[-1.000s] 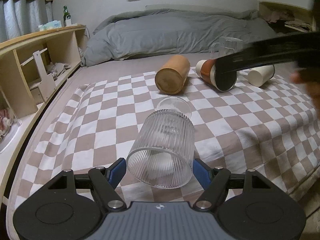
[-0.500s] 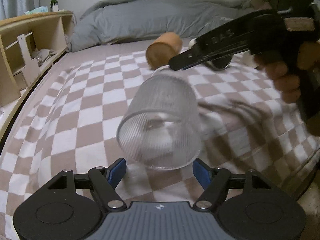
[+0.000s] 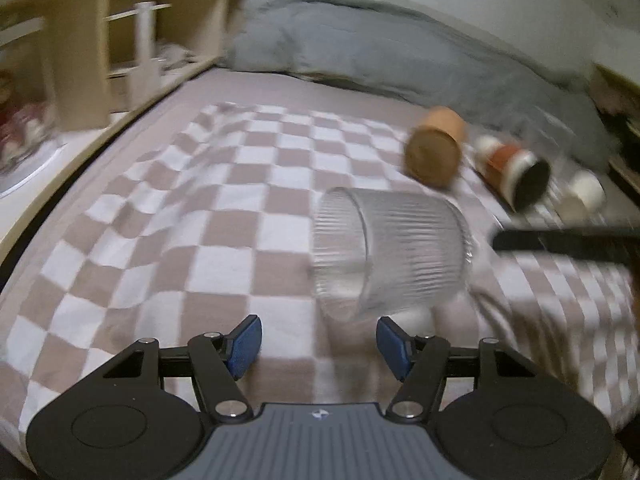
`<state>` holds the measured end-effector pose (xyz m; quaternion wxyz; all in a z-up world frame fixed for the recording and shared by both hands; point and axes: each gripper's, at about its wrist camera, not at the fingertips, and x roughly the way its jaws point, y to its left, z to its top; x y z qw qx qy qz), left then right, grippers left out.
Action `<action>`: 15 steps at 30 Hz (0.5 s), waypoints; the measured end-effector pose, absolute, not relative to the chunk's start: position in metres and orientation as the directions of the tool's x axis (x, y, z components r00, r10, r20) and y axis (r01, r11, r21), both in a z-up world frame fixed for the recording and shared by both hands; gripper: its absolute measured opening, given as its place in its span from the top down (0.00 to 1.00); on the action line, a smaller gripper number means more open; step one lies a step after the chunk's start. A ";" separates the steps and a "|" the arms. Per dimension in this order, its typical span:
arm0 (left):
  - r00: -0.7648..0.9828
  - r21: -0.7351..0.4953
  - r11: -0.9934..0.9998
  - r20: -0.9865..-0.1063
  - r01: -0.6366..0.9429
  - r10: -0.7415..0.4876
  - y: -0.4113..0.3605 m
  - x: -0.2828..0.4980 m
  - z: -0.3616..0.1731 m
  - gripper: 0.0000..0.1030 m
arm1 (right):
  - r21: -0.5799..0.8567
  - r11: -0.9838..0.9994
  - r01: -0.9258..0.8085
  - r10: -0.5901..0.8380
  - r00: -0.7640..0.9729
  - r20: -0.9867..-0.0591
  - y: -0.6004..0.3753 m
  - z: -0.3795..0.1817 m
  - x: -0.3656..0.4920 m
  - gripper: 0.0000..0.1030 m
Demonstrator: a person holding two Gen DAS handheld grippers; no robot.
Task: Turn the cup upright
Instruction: 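Grasp the goblet near its stem with the right tool while the left tool steadies the bowl, then lift and rotate the goblet base-down with the right tool, lowering it onto the cloth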
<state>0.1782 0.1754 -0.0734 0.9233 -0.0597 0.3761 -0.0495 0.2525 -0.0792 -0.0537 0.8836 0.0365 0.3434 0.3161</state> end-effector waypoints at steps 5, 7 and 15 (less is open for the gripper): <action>0.732 -0.139 0.989 -0.678 -0.043 -0.063 0.179 0.188 -0.069 0.38 | 0.327 0.790 -0.519 0.601 0.548 -0.582 -0.078 -0.051 0.244 0.88; 0.736 -0.127 0.989 -0.676 -0.070 -0.035 0.179 0.194 -0.070 0.38 | 0.362 0.784 -0.504 0.612 0.531 -0.586 -0.079 -0.051 0.241 0.87; 0.755 -0.144 0.978 -0.656 -0.149 0.019 0.178 0.213 -0.070 0.39 | 0.428 0.744 -0.513 0.656 0.440 -0.613 -0.067 -0.053 0.221 0.92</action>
